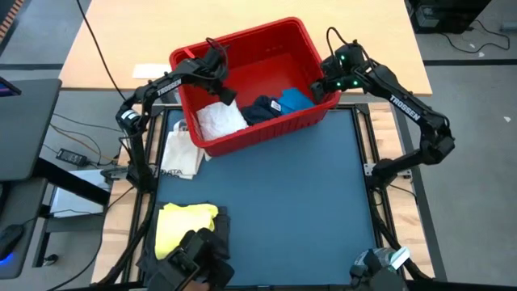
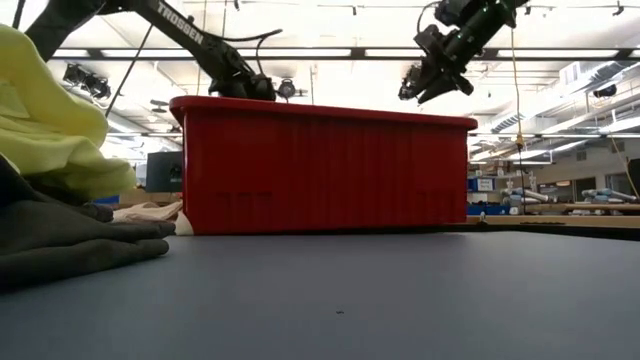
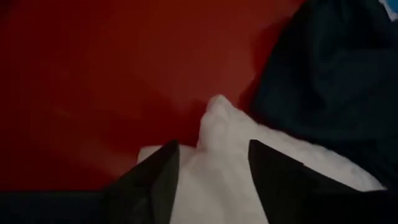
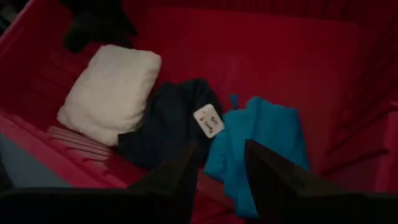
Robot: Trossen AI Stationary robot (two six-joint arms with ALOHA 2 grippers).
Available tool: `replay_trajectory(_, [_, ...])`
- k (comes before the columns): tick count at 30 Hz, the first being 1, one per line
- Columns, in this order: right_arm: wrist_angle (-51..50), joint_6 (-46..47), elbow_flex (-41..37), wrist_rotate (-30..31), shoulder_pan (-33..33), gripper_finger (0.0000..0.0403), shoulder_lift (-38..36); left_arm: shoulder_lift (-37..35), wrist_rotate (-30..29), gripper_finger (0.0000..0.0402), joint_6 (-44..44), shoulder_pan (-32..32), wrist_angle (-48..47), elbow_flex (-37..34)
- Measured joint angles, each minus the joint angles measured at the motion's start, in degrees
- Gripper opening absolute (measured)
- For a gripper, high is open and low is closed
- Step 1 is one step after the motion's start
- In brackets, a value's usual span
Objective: Fold laundry
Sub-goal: Remove the white blouse from the bin
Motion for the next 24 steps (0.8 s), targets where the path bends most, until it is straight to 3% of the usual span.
replay_trajectory(10, [1.6, -0.3, 0.0, -11.3, -4.6, 0.0177, 5.0, 2.0, 1.0, 0.0315, 0.1, 1.8, -9.1, -1.1])
replay_trajectory(16, [2.1, -0.3, -0.1, -16.5, -4.9, 0.0184, 7.2, 8.8, 1.6, 0.0337, 3.6, 1.8, -10.3, -1.3])
replay_trajectory(20, [2.5, 0.2, -0.1, -15.2, -4.8, 0.0183, 6.9, 11.1, 0.5, 0.0305, 6.2, 1.1, -9.7, -1.0])
replay_trajectory(24, [2.6, 1.9, -0.1, -13.3, -4.9, 0.0181, 6.6, 10.4, -0.7, 0.0185, 6.6, 0.6, -8.7, -1.1])
